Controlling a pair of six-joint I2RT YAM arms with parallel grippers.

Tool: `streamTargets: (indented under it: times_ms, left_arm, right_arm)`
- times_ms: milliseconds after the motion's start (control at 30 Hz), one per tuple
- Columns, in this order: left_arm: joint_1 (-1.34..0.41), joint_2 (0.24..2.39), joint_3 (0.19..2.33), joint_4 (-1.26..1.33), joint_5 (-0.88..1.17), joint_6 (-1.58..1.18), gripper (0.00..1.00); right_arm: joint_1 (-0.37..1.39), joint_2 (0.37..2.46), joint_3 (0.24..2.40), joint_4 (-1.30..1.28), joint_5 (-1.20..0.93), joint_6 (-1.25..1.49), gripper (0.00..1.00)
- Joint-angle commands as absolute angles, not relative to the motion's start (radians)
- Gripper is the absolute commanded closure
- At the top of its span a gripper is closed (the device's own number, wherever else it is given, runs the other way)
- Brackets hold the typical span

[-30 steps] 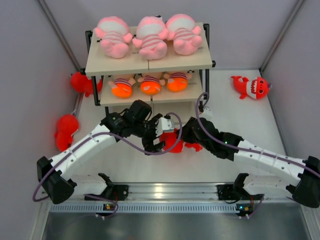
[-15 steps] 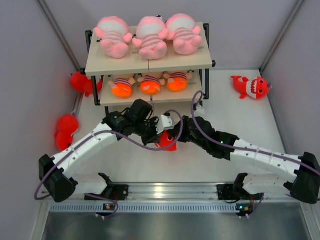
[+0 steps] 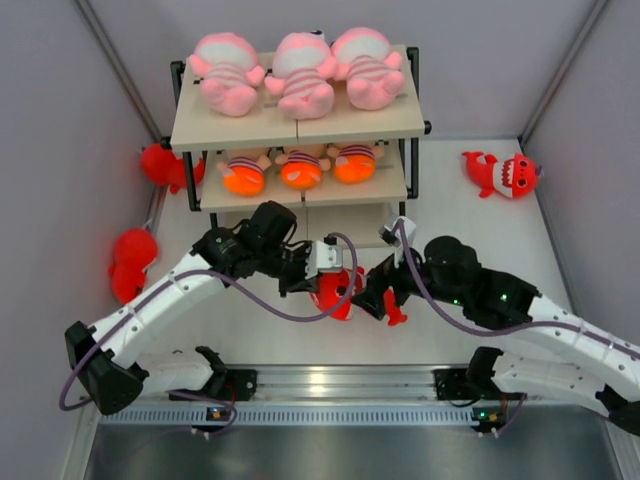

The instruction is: Place and organize the stuffed toys onto the shelf

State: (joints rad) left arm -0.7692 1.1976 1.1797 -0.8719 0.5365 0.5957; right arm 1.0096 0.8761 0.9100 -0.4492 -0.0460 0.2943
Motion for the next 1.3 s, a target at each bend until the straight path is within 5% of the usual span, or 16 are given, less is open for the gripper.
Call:
streamTargets:
  times_ms: [0, 200, 633, 667, 700, 767, 800, 833, 900, 933, 1000, 1067, 1267]
  left_arm:
    - [-0.775, 1.177, 1.238, -0.94, 0.718, 0.698, 1.0]
    - [-0.775, 1.169, 1.256, -1.052, 0.747, 0.781, 1.0]
    - [-0.775, 1.152, 1.336, -1.118, 0.756, 0.818, 1.0]
    - [-0.775, 1.151, 1.335, -1.121, 0.752, 0.818, 1.0]
    - [-0.775, 1.147, 1.33, -1.126, 0.741, 0.819, 1.0]
    - [-0.775, 1.141, 1.328, -1.124, 0.732, 0.821, 1.0]
    - [-0.775, 1.14, 1.327, -1.124, 0.713, 0.819, 1.0]
    - [-0.775, 1.137, 1.328, -1.124, 0.695, 0.81, 1.0]
    - [-0.775, 1.14, 1.335, -1.124, 0.631, 0.795, 0.81]
    - [-0.775, 1.143, 1.336, -1.121, 0.544, 0.778, 0.5]
    - [-0.775, 1.144, 1.336, -1.115, 0.45, 0.743, 0.31]
    - [-0.775, 1.135, 1.338, -1.114, 0.303, 0.681, 0.21]
    - [-0.753, 0.983, 1.284, -1.115, 0.101, 0.709, 0.17]
  right_arm:
    - [0.979, 0.793, 0.896, -0.586, -0.184, 0.029, 0.01]
    - [0.973, 0.71, 0.865, -0.673, -0.28, -0.098, 0.01]
    - [0.969, 0.902, 0.807, -0.582, -0.308, -0.061, 0.05]
    - [0.969, 0.9, 0.805, -0.571, -0.319, -0.055, 0.1]
    - [0.968, 0.887, 0.801, -0.557, -0.336, -0.046, 0.29]
    - [0.968, 0.864, 0.782, -0.516, -0.313, -0.015, 0.49]
    - [0.968, 0.836, 0.776, -0.503, -0.266, -0.008, 0.76]
    - [0.968, 0.827, 0.769, -0.491, -0.237, 0.05, 0.87]
    - [0.969, 0.796, 0.762, -0.482, -0.139, 0.121, 0.95]
    - [0.968, 0.795, 0.759, -0.483, -0.103, 0.147, 0.98]
    - [0.966, 0.807, 0.756, -0.492, -0.007, 0.258, 1.0]
    - [0.968, 0.843, 0.755, -0.509, 0.084, 0.357, 1.0]
    - [0.983, 1.005, 0.729, -0.554, 0.385, 0.738, 1.0]
